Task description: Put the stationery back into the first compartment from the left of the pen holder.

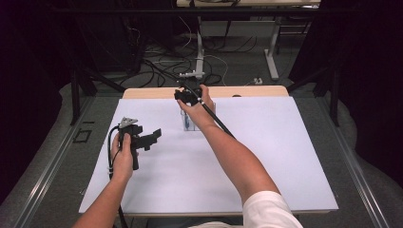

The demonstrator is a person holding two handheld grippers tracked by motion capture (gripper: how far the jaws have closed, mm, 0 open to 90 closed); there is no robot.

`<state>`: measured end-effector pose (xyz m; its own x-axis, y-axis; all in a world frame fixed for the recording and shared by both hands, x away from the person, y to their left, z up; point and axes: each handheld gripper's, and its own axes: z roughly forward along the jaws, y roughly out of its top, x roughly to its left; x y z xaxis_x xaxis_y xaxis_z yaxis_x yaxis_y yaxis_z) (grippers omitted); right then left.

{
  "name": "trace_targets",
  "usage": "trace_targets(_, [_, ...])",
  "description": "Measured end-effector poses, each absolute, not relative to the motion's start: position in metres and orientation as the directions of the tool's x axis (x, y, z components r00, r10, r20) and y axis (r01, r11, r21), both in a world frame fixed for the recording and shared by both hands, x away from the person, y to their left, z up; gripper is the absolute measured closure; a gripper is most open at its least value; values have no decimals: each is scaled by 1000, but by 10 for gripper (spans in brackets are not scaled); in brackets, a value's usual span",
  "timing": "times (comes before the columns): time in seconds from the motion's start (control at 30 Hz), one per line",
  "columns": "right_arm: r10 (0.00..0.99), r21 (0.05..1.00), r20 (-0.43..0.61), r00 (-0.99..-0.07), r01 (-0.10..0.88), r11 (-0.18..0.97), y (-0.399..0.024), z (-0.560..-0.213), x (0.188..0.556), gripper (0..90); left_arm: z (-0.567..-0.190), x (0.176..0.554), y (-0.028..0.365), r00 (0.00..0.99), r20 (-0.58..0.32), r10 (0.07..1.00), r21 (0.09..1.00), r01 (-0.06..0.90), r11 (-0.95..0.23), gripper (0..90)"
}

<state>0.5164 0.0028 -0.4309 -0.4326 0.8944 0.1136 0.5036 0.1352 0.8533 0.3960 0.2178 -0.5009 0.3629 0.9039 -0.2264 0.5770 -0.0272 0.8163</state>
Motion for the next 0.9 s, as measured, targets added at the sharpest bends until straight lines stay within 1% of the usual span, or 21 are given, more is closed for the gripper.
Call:
trace_targets(0.2, [883,848,103,-457,504,162,-3,-431,508,488,-502,397,218,357,-224,907,818,574,-24,157])
trace_targets(0.37, [877,843,83,-473,502,191,-11,-432,500,403,-502,397,219,359,-216,908,815,578,-34,157])
trace_targets(0.43, [872,831,92,-481,519,199,-15,-432,496,368,-502,397,218,361,-214,908,815,578,-38,157])
trace_targets(0.7, [859,834,85,-505,507,216,-38,-435,480,229,-503,397,217,363,-209,908,814,579,-44,157])
trace_targets(0.9, [850,834,85,-519,505,225,-59,-438,466,153,-503,396,216,360,-208,909,814,580,-44,157])
